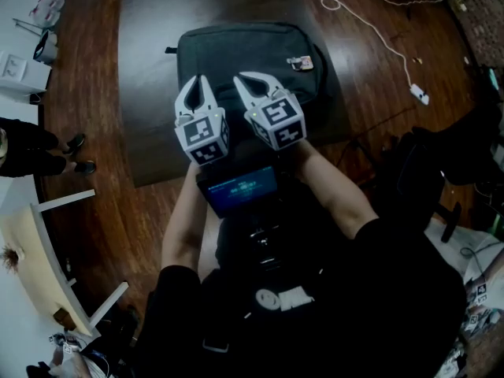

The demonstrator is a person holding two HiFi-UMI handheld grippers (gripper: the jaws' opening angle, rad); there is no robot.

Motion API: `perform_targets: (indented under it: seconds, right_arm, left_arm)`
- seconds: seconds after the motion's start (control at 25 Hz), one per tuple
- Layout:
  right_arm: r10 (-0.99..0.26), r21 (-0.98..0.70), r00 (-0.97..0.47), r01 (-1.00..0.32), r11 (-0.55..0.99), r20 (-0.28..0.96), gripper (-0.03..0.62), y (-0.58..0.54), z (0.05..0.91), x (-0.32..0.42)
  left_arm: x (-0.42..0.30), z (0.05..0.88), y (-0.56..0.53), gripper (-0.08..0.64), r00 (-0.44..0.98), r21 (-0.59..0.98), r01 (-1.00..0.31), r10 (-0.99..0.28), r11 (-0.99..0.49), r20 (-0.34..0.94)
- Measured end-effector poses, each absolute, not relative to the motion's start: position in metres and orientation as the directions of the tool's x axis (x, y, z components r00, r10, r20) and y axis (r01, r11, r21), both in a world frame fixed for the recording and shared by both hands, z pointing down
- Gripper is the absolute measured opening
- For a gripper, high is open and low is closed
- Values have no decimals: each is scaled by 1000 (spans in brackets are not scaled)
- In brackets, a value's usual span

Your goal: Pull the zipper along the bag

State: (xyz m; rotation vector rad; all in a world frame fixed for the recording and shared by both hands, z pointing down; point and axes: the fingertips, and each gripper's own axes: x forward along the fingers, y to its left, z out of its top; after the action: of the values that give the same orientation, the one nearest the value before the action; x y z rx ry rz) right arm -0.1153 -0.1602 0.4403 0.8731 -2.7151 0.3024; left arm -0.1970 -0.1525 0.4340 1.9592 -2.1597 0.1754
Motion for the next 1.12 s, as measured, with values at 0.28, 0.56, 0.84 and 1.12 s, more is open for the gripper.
perform_targets:
  seconds: [0.28,0.56,0.84,1.12]
  right_arm:
    - [-345,-182,-849,-442,878,399,15,-159,474,-134]
    - [-123,-299,-841,-319,899,527,67,-138,526,-147]
    - [-83,-351,-789,-361,864,608,72,-133,550,-154]
    - [-149,-337,-726,-478,811,672,102,-138,560,-154]
  left_arm:
    - [-220,467,-161,3,-158,16,-985,-932,173,325]
    - [-229,500,-159,3,-180,-1,-981,-906,194,384]
    - [-233,519,-169,3,-126,19,-989,-904,146,408]
    - [-231,535,-173,3,-26,66,-996,-906,60,423]
